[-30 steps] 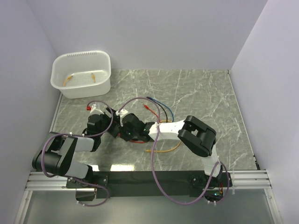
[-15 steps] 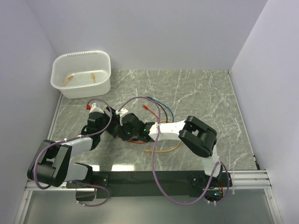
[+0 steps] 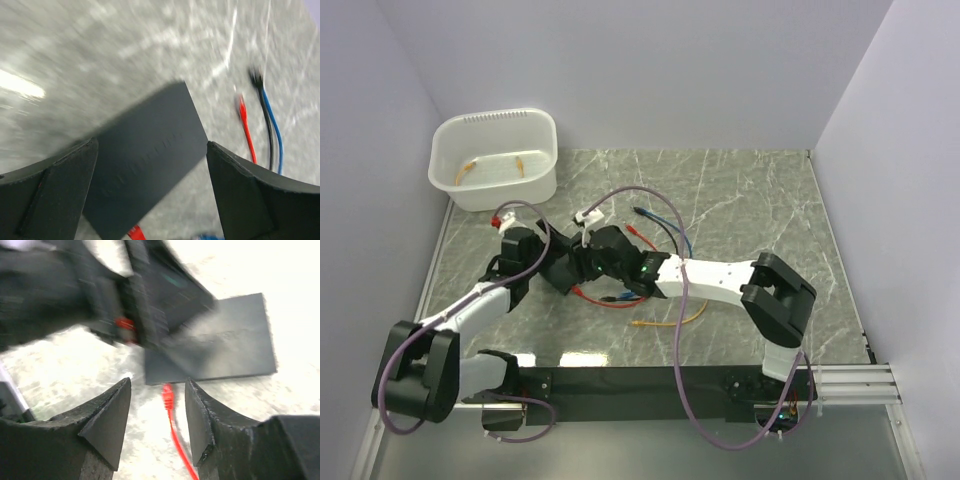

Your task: Insert the plug into the switch port

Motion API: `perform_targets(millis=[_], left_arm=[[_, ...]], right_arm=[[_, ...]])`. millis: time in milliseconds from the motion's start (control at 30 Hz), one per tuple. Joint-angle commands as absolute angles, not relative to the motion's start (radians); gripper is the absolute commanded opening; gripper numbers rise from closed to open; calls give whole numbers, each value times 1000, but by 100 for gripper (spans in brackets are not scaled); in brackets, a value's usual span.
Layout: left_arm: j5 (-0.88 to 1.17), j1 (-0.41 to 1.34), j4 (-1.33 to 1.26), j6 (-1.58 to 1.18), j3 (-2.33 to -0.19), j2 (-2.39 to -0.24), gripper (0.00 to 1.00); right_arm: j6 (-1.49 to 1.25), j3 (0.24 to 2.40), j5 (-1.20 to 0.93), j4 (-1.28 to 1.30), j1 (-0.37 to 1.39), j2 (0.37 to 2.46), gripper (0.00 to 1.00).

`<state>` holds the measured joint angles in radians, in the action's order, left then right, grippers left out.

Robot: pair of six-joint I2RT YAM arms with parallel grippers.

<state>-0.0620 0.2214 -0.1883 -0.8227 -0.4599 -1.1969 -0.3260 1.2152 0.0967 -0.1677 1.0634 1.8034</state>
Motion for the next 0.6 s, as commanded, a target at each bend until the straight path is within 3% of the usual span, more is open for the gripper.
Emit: perform_targets(millis=[0, 300, 567], left_arm=[[-230, 207, -139, -769, -494, -1118, 97], [-209, 173, -261, -864, -296, -870, 99], [-149, 166, -282, -769, -250, -782, 99]], right_arm=[[-347, 1245, 146, -111, 1005, 1785, 56], [-440, 1478, -35, 34, 775, 1978, 56], [-511, 1680, -195, 127, 747, 2193, 56]])
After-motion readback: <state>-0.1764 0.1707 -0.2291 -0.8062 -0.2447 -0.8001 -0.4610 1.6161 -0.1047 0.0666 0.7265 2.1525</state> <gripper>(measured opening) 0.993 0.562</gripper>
